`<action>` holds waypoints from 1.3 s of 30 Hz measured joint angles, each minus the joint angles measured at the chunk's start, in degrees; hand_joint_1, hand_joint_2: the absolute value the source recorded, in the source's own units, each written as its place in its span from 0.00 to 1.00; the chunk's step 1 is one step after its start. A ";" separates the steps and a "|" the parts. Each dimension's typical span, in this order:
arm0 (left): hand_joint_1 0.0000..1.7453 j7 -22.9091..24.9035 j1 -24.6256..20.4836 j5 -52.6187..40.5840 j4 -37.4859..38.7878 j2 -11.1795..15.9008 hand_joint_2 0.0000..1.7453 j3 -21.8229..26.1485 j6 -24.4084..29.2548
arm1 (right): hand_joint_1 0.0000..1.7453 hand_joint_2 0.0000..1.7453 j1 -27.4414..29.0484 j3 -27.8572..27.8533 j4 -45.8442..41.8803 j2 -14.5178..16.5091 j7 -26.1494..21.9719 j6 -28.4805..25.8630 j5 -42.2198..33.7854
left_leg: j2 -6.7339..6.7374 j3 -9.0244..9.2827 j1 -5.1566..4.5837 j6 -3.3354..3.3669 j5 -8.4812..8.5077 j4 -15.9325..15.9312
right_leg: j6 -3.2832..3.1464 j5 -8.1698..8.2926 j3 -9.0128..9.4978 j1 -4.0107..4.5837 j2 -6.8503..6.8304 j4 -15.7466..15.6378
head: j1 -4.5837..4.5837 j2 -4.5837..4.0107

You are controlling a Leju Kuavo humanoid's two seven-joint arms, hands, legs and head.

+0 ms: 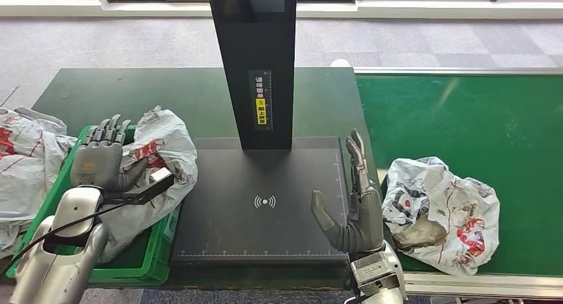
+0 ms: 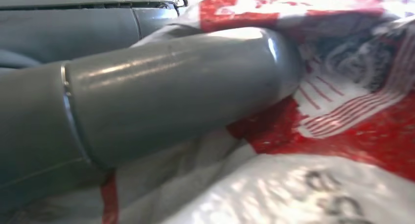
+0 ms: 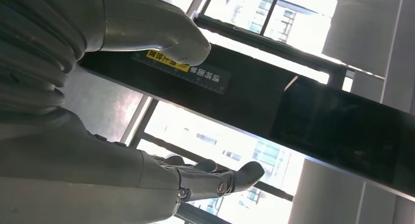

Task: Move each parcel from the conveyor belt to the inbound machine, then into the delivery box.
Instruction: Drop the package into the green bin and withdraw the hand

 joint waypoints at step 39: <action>0.00 -6.73 9.01 0.00 -14.56 1.37 0.00 15.70 0.07 | 0.00 1.00 1.00 -0.02 0.00 -0.87 -0.02 -1.51 -1.16 | -0.05 0.00 0.00 -0.01 0.00 -0.01 | -0.04 -0.04 0.01 0.00 -0.04 0.00 | 0.00 0.00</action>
